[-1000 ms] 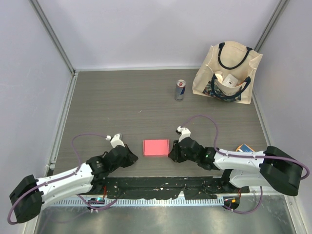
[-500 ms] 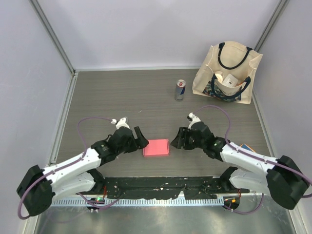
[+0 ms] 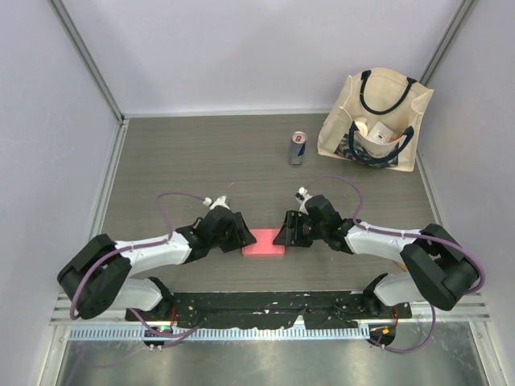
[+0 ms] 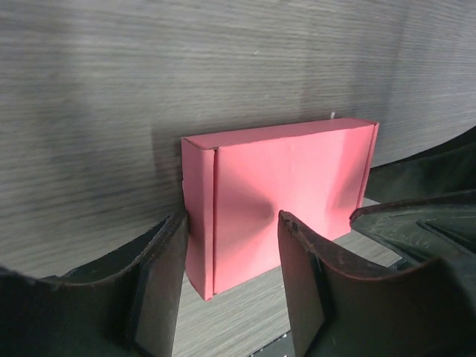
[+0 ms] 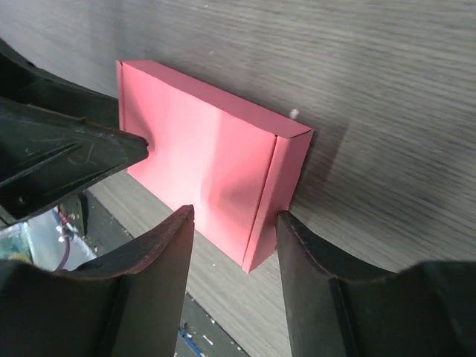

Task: Fold the paper box

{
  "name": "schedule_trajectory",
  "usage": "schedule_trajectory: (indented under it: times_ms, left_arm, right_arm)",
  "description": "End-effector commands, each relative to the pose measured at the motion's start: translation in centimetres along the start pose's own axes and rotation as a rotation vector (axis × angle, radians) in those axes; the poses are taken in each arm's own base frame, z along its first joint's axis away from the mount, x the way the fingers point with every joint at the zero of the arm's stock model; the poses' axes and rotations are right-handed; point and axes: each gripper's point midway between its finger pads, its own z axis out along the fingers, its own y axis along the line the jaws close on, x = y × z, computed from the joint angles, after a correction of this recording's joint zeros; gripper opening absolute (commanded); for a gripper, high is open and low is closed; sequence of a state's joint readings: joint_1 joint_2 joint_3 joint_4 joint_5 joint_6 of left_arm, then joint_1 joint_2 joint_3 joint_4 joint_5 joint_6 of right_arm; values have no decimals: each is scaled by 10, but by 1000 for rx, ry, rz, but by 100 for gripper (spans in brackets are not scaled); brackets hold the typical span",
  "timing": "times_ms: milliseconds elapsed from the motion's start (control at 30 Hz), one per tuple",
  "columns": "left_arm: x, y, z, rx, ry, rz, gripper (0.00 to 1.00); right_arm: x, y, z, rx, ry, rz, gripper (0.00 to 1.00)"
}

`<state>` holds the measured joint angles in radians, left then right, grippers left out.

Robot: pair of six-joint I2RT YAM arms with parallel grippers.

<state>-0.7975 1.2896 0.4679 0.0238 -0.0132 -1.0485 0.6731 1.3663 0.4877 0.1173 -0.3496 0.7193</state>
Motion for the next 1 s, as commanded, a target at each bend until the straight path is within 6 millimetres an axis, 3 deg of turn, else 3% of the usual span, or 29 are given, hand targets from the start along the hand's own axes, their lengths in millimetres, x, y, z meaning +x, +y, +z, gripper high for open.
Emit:
schedule_trajectory:
  times_ms: [0, 33, 100, 167, 200, 233, 267, 300, 333, 467, 500, 533, 567, 600, 633, 667, 700, 733, 800, 867, 900, 967]
  left_arm:
    - [2, -42, 15, 131, 26, 4, 53]
    - [-2, -59, 17, 159, 22, 10, 52]
    - [10, -70, 32, 164, 58, 31, 51]
    - [8, -98, 42, 209, 64, 42, 50]
    - [15, -98, 54, 195, 88, 44, 49]
    - [9, -117, 58, 232, 80, 45, 49]
    - [8, -129, 60, 267, 84, 44, 49]
    - [12, -128, 73, 255, 100, 43, 48]
    - [6, -148, 77, 291, 91, 46, 47]
    - [12, -184, 107, 345, 142, 63, 47]
    - [7, -208, 108, 394, 145, 64, 47]
    - [18, -202, 127, 369, 176, 64, 46]
    - [21, -209, 132, 380, 189, 68, 46]
    - [17, -231, 136, 419, 184, 79, 47]
    - [30, -224, 151, 381, 216, 85, 47]
    - [35, -228, 157, 382, 227, 89, 47]
    - [31, -244, 158, 414, 221, 87, 46]
    - [42, -241, 169, 401, 240, 83, 46]
    - [47, -261, 170, 440, 246, 71, 46]
    - [59, -264, 180, 447, 276, 65, 45]
    - [62, -280, 179, 479, 279, 67, 45]
    - [71, -285, 182, 495, 294, 51, 42]
  right_arm:
    - [-24, 11, 1, -4, -91, 40, 52]
    - [-25, 9, 0, 10, -92, 71, 52]
    - [-34, 10, -1, 31, -120, 95, 50]
    - [-46, -3, -4, 129, -156, 140, 50]
    - [-52, -7, -6, 151, -176, 147, 50]
    - [-51, -22, -11, 230, -179, 169, 50]
    - [-63, -34, -17, 269, -213, 194, 50]
    - [-64, -46, -24, 318, -223, 215, 50]
    - [-73, -53, -31, 338, -256, 229, 50]
    - [-100, -99, -64, 486, -373, 277, 51]
    - [-106, -113, -74, 523, -396, 302, 51]
    - [-109, -121, -79, 553, -410, 297, 51]
    - [-117, -130, -88, 599, -441, 298, 52]
    - [-118, -145, -100, 652, -449, 320, 52]
    - [-120, -155, -107, 676, -460, 339, 52]
    - [-120, -162, -112, 690, -466, 355, 52]
    - [-123, -177, -124, 718, -484, 382, 52]
    - [-122, -187, -129, 741, -488, 402, 52]
    - [-122, -202, -139, 765, -493, 439, 52]
    - [-123, -220, -155, 787, -519, 504, 52]
    - [-124, -225, -158, 798, -523, 503, 53]
    - [-126, -239, -174, 843, -554, 539, 54]
